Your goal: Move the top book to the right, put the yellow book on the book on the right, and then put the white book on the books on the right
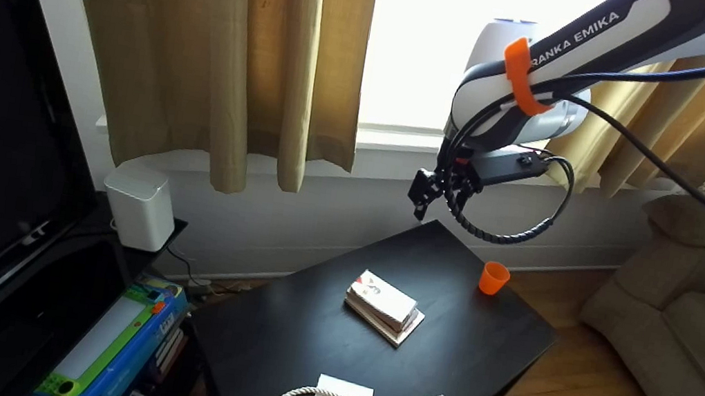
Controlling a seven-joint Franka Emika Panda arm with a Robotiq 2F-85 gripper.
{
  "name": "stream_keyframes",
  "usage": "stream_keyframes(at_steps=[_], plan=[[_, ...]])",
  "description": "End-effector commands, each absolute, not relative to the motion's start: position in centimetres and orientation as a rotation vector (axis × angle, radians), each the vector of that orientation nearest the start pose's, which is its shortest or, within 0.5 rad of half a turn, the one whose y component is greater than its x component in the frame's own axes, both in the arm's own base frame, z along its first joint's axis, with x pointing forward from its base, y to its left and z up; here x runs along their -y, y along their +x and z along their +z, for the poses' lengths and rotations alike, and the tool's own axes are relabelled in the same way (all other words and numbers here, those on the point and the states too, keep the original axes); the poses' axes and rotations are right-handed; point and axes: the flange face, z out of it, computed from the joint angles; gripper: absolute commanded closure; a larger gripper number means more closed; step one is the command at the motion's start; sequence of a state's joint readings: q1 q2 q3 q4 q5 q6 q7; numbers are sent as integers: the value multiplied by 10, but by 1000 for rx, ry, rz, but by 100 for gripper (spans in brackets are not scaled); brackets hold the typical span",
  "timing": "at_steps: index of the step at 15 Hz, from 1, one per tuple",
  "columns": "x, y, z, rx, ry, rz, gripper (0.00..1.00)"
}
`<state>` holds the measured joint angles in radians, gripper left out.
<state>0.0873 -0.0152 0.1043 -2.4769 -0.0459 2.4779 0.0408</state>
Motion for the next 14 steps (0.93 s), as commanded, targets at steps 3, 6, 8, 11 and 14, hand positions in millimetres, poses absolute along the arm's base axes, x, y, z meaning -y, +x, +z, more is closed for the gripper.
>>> stream_keyframes(at_steps=[3,6,8,11,14], plan=[[-104,486,225,399,-3147,-58,0],[-113,497,184,528,-3180,-112,0],[-121,503,155,577,-3174,-129,0],[-130,510,109,622,-3140,-124,0],[-138,514,73,617,-3086,-97,0]])
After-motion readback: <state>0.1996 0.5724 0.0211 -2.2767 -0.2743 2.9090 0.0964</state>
